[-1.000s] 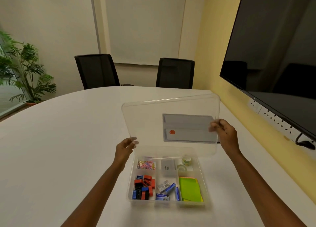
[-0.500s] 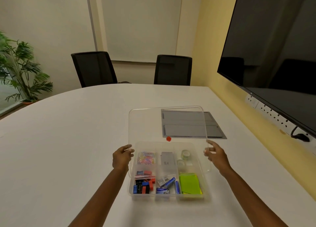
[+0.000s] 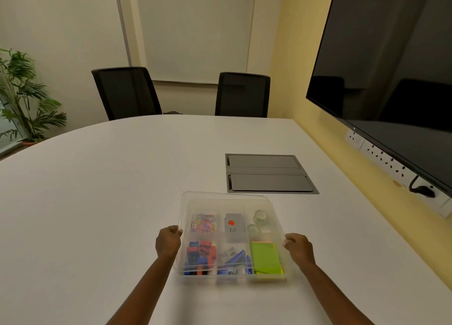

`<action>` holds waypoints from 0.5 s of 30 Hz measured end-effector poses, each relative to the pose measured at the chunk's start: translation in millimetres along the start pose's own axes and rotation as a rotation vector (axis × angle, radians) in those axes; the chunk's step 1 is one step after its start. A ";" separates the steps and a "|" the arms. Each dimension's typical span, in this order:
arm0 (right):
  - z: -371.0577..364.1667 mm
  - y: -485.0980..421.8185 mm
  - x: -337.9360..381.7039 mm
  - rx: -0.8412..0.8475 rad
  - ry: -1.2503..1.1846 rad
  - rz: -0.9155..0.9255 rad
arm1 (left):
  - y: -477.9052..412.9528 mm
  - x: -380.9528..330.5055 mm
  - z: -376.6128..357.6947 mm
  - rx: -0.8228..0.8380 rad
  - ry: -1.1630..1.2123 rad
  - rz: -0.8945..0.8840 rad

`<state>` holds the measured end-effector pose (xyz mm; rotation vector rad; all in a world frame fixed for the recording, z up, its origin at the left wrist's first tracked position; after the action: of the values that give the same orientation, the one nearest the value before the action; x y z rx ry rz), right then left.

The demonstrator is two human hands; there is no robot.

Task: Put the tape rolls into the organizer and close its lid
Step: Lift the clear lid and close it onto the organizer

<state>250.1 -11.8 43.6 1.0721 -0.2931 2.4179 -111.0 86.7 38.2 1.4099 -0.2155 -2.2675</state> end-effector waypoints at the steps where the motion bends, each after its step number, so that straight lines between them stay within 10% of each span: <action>1: -1.9 0.4 -3.3 -0.003 -0.003 -0.008 | -0.8 2.3 -1.6 0.005 -0.008 0.012; 15: -12.2 8.3 -31.5 -0.025 -0.033 -0.065 | -8.1 17.3 -25.9 0.039 -0.018 0.065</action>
<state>256.4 -25.0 12.1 1.0937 -0.2942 2.3349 -97.0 88.7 9.3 1.3823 -0.3085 -2.2352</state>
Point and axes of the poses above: each hand's wrist, its own y-axis away from the middle knuckle, its own z-axis out of the back of the hand, x = y × z, the point moved 9 cm from there along -y, towards the middle knuckle, and after that the axes turned 9 degrees about z, right-handed, at the moved point
